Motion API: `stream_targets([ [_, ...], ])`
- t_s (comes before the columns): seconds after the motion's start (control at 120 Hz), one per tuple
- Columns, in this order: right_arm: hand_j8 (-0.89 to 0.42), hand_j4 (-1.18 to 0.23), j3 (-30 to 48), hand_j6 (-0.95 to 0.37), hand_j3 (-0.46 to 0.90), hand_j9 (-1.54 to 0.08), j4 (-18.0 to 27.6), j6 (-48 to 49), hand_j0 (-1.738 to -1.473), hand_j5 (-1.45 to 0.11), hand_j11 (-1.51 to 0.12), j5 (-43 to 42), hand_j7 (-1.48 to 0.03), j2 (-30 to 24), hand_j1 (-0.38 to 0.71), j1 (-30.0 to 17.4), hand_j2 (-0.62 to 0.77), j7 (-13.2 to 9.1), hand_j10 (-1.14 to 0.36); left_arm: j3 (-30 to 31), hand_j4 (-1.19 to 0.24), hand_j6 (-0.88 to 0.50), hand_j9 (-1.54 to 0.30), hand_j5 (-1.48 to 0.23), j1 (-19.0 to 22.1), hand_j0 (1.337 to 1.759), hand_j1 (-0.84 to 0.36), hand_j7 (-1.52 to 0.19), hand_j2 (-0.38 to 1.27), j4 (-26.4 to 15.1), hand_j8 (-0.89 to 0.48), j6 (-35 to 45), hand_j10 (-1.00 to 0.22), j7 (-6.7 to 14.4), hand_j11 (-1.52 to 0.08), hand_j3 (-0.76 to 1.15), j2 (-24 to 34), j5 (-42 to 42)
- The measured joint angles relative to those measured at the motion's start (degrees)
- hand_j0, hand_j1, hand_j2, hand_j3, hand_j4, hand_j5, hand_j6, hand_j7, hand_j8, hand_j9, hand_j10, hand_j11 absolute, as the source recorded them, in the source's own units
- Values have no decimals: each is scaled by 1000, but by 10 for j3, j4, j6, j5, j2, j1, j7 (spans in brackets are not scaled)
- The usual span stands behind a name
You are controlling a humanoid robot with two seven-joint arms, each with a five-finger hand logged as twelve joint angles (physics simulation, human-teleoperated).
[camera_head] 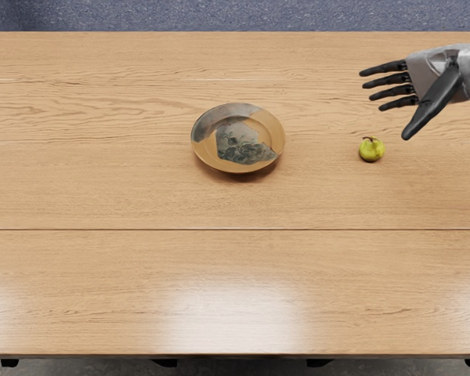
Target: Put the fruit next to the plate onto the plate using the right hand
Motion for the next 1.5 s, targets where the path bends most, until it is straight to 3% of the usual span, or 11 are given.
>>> stream_targets([
  [0.142,-16,-16,-5,-16,0,-19,6,0,-1658,-19,-19,-9,-19,28,-331,8,-4,-1,-16,0,0,0,0,0,0,1658,349,0,0,0,0,0,0,0,0,0,0,0],
  [0.217,-16,-16,-16,-16,0,-19,-16,0,-1658,-19,-19,-62,-19,62,-332,28,-4,-1,-15,0,0,0,0,0,0,1658,349,0,0,0,0,0,0,0,0,0,0,0],
  [0.275,-16,-16,-70,-16,0,-19,-36,-25,-1658,-19,-19,-110,-19,92,-332,64,-4,-1,-15,0,0,0,0,0,0,1658,349,0,0,0,0,0,0,0,0,0,0,0],
  [0.35,-16,-16,-167,-17,0,-19,-105,-88,-1658,-19,-19,-147,-19,154,-331,97,-3,-1,-16,0,0,0,0,0,0,1658,349,0,0,0,0,0,0,0,0,0,0,0],
  [0.408,-18,-18,-215,-18,0,-21,-180,-125,-1658,-21,-21,-171,-21,215,-330,95,-4,-1,-17,0,0,0,0,0,0,1658,349,0,0,0,0,0,0,0,0,0,0,0],
  [0.5,-23,-23,-240,-24,0,-27,-266,-165,-1658,-27,-27,-207,-27,292,-324,73,-4,-1,-22,0,0,0,0,0,0,1658,349,0,0,0,0,0,0,0,0,0,0,0],
  [0.608,-31,-30,-245,-31,0,-37,-316,-198,-1658,-37,-37,-224,-37,334,-316,47,-6,-1,-30,0,0,0,0,0,0,1658,349,0,0,0,0,0,0,0,0,0,0,0],
  [0.792,-41,-41,-247,-42,0,-50,-351,-248,-1658,-50,-50,-233,-50,381,-303,9,-7,-1,-40,0,0,0,0,0,0,1658,349,0,0,0,0,0,0,0,0,0,0,0],
  [1.1,-156,-155,-253,-157,0,-199,-379,-268,-1658,-199,-199,-236,-199,404,-166,-22,-30,-1,-155,0,0,0,0,0,0,1658,349,0,0,0,0,0,0,0,0,0,0,0],
  [1.25,-201,-201,-256,-202,0,-258,-406,-274,-1658,-258,-258,-238,-258,430,-112,-32,-38,-1,-200,0,0,0,0,0,0,1658,349,0,0,0,0,0,0,0,0,0,0,0],
  [1.5,-280,-279,-257,-280,0,-360,-415,-277,-1658,-360,-360,-250,-360,438,-18,-36,-54,-1,-279,0,0,0,0,0,0,1658,349,0,0,0,0,0,0,0,0,0,0,0],
])
